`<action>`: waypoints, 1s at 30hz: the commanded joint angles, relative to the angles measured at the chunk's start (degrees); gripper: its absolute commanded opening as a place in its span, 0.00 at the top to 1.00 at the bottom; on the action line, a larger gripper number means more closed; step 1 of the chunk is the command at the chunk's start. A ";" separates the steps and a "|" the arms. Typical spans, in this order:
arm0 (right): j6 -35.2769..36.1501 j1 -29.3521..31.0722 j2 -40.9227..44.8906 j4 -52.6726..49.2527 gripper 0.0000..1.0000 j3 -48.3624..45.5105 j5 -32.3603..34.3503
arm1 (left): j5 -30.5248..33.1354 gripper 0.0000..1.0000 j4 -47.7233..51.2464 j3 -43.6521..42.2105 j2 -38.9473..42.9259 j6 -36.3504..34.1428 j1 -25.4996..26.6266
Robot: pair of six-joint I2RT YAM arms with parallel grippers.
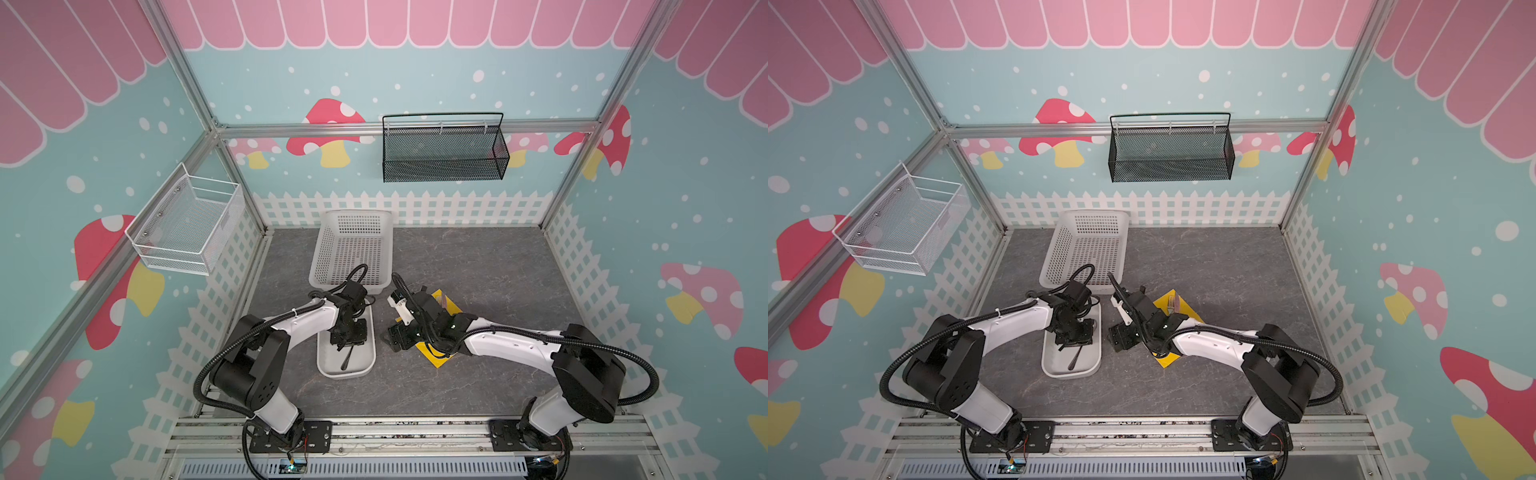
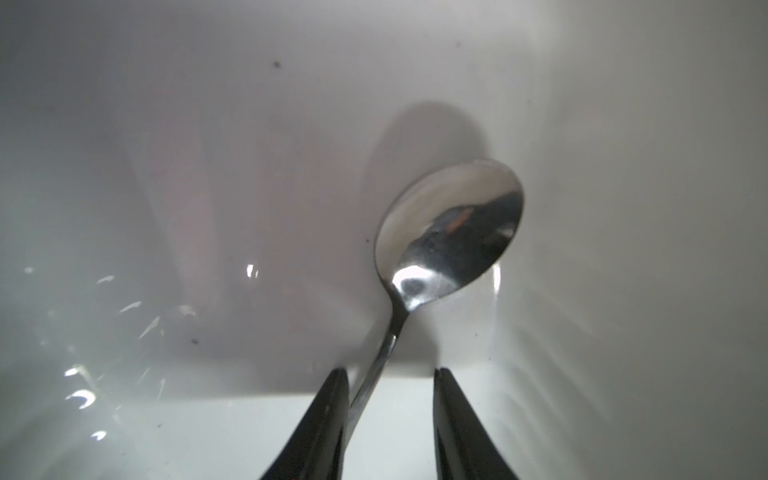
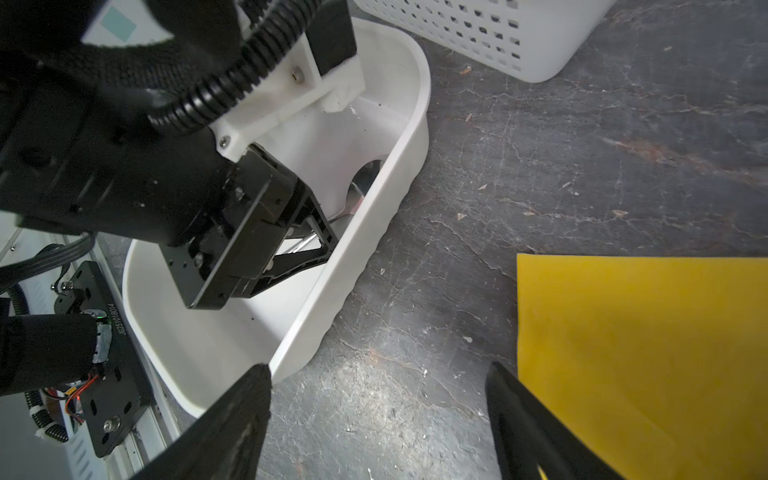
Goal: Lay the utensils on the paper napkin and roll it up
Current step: 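Lower the left gripper onto the silver spoon handle and close on it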
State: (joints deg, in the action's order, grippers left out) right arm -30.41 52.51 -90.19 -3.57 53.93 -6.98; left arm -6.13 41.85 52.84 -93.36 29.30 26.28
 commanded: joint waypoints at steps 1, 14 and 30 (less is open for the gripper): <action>0.81 0.12 -0.10 -1.63 0.17 1.37 1.59 | 2.38 0.68 1.05 1.04 -2.13 -1.17 0.60; 1.49 0.12 0.30 -2.23 0.17 1.37 3.25 | 5.40 0.88 1.28 -0.73 -0.69 4.87 0.62; 1.94 0.10 0.71 -3.74 0.17 1.18 5.96 | 3.00 0.79 1.88 0.91 -3.88 3.37 -0.25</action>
State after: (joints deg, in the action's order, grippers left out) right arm -29.15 52.51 -90.19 -5.56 54.08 -2.48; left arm -2.37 42.63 54.04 -94.74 33.87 26.63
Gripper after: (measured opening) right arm 0.830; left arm 0.212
